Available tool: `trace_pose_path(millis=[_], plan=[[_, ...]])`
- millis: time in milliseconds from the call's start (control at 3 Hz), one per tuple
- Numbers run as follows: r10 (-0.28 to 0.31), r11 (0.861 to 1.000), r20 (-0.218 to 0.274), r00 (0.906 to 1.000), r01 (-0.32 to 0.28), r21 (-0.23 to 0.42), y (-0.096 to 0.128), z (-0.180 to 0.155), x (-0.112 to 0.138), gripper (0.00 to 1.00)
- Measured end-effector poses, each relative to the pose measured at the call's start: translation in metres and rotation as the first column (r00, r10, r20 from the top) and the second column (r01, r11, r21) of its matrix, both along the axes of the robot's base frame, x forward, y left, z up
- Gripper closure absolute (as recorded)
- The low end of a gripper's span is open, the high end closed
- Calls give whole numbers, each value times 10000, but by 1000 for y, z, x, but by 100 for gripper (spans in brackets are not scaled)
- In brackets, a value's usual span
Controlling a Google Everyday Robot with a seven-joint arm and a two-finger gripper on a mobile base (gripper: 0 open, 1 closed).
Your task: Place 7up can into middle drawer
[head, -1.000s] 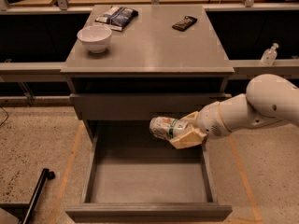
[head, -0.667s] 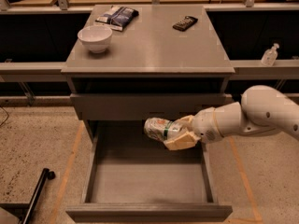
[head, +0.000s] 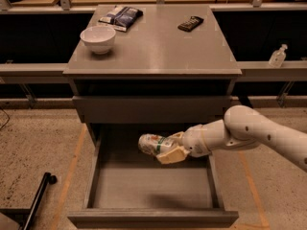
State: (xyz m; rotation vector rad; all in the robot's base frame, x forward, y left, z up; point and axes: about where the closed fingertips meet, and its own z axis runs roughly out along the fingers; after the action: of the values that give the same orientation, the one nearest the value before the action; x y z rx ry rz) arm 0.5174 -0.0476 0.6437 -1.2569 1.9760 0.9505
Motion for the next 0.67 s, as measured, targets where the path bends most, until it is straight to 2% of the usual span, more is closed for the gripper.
trace_pose_path(millis=[333,667], plan=[[61,10000,-683,9976,-56,76,18,-44,-3,100],[229,9975,-1265,9917,-143,685,32,-67,-6,100]])
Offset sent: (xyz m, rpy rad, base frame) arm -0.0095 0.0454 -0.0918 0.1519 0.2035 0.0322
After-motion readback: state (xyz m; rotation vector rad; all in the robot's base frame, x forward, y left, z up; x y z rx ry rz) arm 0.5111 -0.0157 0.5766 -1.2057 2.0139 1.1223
